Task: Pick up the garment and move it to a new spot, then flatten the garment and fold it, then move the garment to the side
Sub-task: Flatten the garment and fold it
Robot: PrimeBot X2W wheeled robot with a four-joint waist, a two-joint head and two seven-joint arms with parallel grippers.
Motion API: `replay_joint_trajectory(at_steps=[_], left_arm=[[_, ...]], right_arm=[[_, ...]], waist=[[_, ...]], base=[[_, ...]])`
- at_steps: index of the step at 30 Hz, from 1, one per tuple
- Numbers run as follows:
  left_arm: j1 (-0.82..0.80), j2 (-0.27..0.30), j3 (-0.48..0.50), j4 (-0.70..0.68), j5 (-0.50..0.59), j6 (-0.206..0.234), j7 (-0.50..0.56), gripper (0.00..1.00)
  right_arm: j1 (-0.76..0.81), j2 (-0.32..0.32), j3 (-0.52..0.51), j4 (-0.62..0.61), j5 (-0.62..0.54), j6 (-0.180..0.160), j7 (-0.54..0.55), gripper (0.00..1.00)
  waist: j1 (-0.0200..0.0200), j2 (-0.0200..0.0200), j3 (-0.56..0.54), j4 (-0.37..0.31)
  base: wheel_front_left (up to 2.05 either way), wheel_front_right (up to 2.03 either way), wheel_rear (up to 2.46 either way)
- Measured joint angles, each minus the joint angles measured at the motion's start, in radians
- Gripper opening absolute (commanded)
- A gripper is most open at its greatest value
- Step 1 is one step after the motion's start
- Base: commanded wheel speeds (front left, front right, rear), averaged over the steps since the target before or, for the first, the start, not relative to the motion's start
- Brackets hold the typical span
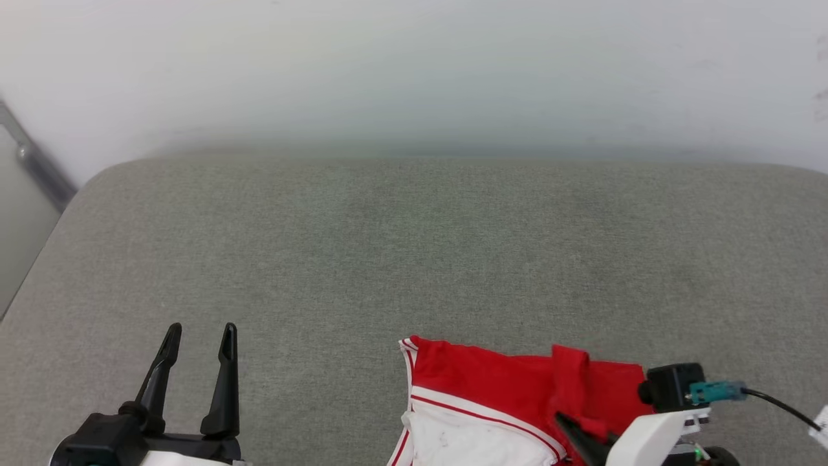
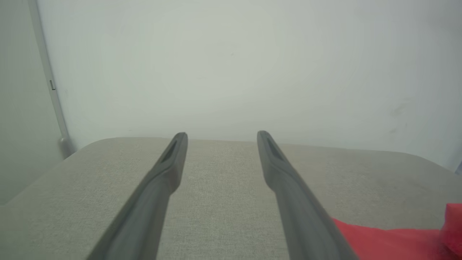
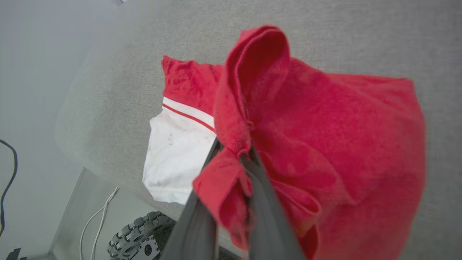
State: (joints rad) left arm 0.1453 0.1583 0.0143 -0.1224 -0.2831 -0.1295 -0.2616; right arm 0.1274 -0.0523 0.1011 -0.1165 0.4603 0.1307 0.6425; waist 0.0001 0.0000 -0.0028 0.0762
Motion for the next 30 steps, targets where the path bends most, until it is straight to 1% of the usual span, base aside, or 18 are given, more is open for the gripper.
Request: replay_joint_trajectory(at_steps=[5,7,10,15,16,17,18,21,24,27,30], left_arm=[[0.005,0.007,-0.008,0.002,-0.002,0.000,0.000,1.00],[0.005,0.012,-0.016,0.004,-0.002,0.000,0.000,1.00],[0.005,0.014,-0.020,0.006,-0.003,0.000,0.000,1.00],[0.004,0.016,-0.029,0.012,-0.003,0.000,-0.001,1.00],[0.004,0.016,-0.030,0.013,-0.003,0.000,-0.001,1.00],[0.003,0.016,-0.030,0.014,-0.003,0.000,-0.001,1.00],[0.002,0.015,-0.031,0.016,-0.003,0.000,-0.001,1.00],[0.001,0.014,-0.028,0.019,-0.003,0.000,-0.001,1.00],[0.002,0.014,-0.026,0.024,-0.003,0.000,-0.001,1.00],[0.002,0.014,-0.027,0.025,-0.003,0.000,-0.001,1.00],[0.002,0.015,-0.028,0.025,-0.003,0.000,-0.001,1.00]], right_arm=[[-0.047,0.002,0.123,0.077,0.077,0.000,-0.045,0.00],[-0.069,0.002,0.170,0.109,0.069,0.000,-0.067,0.00],[-0.110,0.002,0.204,0.156,0.055,0.000,-0.105,0.00],[-0.146,0.002,0.229,0.238,0.065,0.000,-0.153,0.00],[-0.154,0.002,0.232,0.252,0.065,0.000,-0.162,0.30],[-0.160,0.002,0.236,0.263,0.064,0.000,-0.171,0.68],[-0.164,0.001,0.245,0.270,0.071,0.000,-0.179,1.00],[-0.174,0.003,0.292,0.271,0.098,0.000,-0.197,1.00],[-0.190,0.003,0.310,0.261,0.099,0.000,-0.210,1.00],[-0.214,0.003,0.298,0.248,0.039,0.000,-0.226,1.00],[-0.250,0.002,0.260,0.228,-0.067,0.000,-0.248,1.00]], waist=[[0.0000,0.0000,0.002,0.036],[0.0000,0.0000,0.004,0.051],[0.0000,0.0000,0.009,0.073],[0.0000,0.0000,0.019,0.099],[0.0000,0.0000,0.022,0.102],[0.0000,0.0000,0.023,0.105],[0.0000,0.0000,0.024,0.106],[0.0000,0.0000,0.024,0.104],[0.0000,0.0000,0.020,0.092],[0.0000,0.0000,0.013,0.076],[0.0000,0.0000,0.005,0.055]], base=[[0.00,0.00,0.00],[0.00,0.00,0.00],[0.00,0.00,0.00],[0.00,0.00,0.00],[0.00,0.00,0.00],[0.00,0.00,0.00],[0.00,0.00,0.00],[0.00,0.00,0.00],[0.00,0.00,0.00],[0.00,0.00,0.00],[0.00,0.00,0.00]])
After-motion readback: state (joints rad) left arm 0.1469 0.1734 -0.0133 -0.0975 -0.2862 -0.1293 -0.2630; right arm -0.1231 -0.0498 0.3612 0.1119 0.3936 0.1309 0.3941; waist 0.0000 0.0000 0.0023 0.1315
